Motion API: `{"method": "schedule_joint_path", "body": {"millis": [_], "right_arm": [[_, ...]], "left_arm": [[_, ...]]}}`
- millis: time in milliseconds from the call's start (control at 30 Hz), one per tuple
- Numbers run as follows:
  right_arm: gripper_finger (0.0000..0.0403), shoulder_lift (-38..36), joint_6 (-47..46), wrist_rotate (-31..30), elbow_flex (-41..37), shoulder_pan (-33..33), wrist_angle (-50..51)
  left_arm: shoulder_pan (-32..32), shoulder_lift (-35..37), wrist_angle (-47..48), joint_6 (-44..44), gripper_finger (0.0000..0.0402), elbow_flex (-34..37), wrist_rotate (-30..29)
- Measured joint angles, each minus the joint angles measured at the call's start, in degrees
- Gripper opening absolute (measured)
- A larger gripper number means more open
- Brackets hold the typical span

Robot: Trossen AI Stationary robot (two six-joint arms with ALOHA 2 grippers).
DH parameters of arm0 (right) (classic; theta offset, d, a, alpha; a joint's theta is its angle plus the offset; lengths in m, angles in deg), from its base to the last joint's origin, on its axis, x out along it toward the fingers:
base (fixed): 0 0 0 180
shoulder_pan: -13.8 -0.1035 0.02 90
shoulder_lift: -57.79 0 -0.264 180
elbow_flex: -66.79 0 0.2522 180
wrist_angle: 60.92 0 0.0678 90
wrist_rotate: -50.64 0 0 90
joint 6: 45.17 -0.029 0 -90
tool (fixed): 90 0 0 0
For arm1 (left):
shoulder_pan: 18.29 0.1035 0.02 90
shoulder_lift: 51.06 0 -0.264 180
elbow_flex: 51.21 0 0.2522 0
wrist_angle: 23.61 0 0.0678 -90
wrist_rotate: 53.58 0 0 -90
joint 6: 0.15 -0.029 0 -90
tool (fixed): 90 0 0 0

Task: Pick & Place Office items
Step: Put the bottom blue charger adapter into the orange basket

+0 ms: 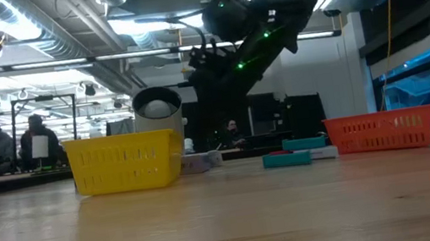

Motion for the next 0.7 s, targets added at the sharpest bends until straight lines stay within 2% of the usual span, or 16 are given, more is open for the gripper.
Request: {"method": "schedule_joint_path", "body": {"millis": [200,433,500,700], "right_arm": [[0.0227,0.5,-11.2,-1.0,0.0,-0.8,-0.9],[0.0221,0.5,-22.1,0.8,0.0,-3.0,-1.2],[0.0222,0.5,-19.3,2.6,0.0,-3.4,-0.3],[0.0248,0.5,-0.5,5.8,0.0,-3.6,0.5]], "left_arm": [[0.0,-0.6,0.5,0.0,0.0251,-0.7,0.3],[-1.3,-0.6,0.7,0.0,0.0251,-0.7,0.2],[-1.7,-0.6,0.7,0.0,0.0251,-0.7,0.0],[-2.0,-0.6,0.7,0.0,0.0251,-0.7,-0.1]]}}
